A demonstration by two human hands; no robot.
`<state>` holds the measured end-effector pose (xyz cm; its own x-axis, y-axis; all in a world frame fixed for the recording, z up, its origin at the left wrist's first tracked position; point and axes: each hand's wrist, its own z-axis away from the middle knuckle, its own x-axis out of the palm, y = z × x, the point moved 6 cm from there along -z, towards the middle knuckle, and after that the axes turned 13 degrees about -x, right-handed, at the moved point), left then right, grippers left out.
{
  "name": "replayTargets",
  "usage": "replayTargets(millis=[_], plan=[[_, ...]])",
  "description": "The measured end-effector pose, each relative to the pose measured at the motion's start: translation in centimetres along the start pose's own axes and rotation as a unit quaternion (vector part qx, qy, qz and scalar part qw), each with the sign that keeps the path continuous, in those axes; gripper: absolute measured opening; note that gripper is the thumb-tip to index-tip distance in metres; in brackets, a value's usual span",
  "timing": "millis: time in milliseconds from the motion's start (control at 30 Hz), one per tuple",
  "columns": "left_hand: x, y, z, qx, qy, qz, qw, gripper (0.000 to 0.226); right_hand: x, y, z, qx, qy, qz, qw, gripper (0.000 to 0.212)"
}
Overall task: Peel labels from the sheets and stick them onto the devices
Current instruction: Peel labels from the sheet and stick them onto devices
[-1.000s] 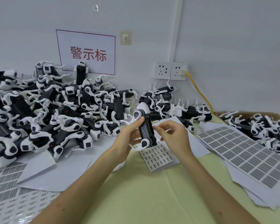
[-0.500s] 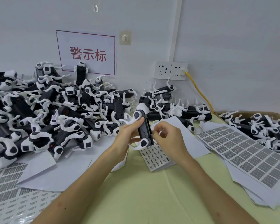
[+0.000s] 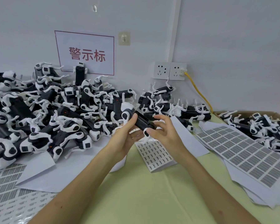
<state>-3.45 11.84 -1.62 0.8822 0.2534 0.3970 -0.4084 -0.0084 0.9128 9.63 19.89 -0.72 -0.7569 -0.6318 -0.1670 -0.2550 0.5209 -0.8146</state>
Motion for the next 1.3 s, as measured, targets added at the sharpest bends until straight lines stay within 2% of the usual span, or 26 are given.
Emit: replayTargets(millis=[200, 333, 433, 467, 600, 700, 767, 867, 967, 1100, 1200, 1300], plan=[[0.3, -0.2, 0.1, -0.027, -0.008, -0.011, 1.000, 0.060, -0.5, 0.1, -0.2, -0.019, 0.060, 0.017, 0.998, 0.060], [0.8, -1.0, -0.1, -0.053, -0.008, -0.094, 0.994, 0.039, -1.8, -0.2, -0.2, -0.032, 0.145, 0.025, 0.989, 0.053], [0.8, -1.7, -0.5, -0.040, -0.011, -0.148, 0.988, 0.024, -3.5, -0.2, -0.1, -0.038, 0.221, 0.021, 0.974, 0.047], [0.7, -1.6, -0.5, -0.027, 0.010, -0.157, 0.987, 0.019, -4.1, -0.1, -0.1, -0.035, 0.242, 0.011, 0.970, 0.045], [-0.8, 0.4, 0.1, 0.063, 0.155, -0.169, 0.971, 0.035, -5.3, 0.4, -0.3, -0.018, 0.279, -0.013, 0.960, 0.036], [-1.9, 1.7, 0.8, 0.134, 0.219, -0.128, 0.958, 0.031, -4.9, 0.4, -0.3, -0.014, 0.246, -0.004, 0.969, 0.037], [-2.4, 2.4, 1.2, 0.170, 0.247, -0.142, 0.943, 0.021, -4.1, 0.3, -0.4, 0.001, 0.201, 0.005, 0.980, 0.045], [-2.1, 2.9, 1.2, 0.180, 0.210, -0.220, 0.936, 0.004, -3.4, 0.4, -0.4, 0.021, 0.155, 0.008, 0.988, 0.051], [-1.5, 2.8, 0.8, 0.129, 0.149, -0.244, 0.950, 0.032, -3.3, 0.3, -0.4, 0.019, 0.130, -0.010, 0.991, 0.058], [0.4, 1.2, 0.6, 0.043, 0.036, -0.289, 0.956, 0.021, -2.3, -0.2, -0.5, -0.007, 0.091, -0.039, 0.995, 0.063], [1.3, 0.2, 0.7, 0.009, -0.017, -0.284, 0.959, 0.034, -2.3, -0.2, -0.5, -0.010, 0.100, -0.040, 0.994, 0.064], [1.4, 0.1, 0.8, 0.009, -0.023, -0.279, 0.960, 0.043, -2.5, -0.3, -0.4, -0.017, 0.111, -0.044, 0.993, 0.055]])
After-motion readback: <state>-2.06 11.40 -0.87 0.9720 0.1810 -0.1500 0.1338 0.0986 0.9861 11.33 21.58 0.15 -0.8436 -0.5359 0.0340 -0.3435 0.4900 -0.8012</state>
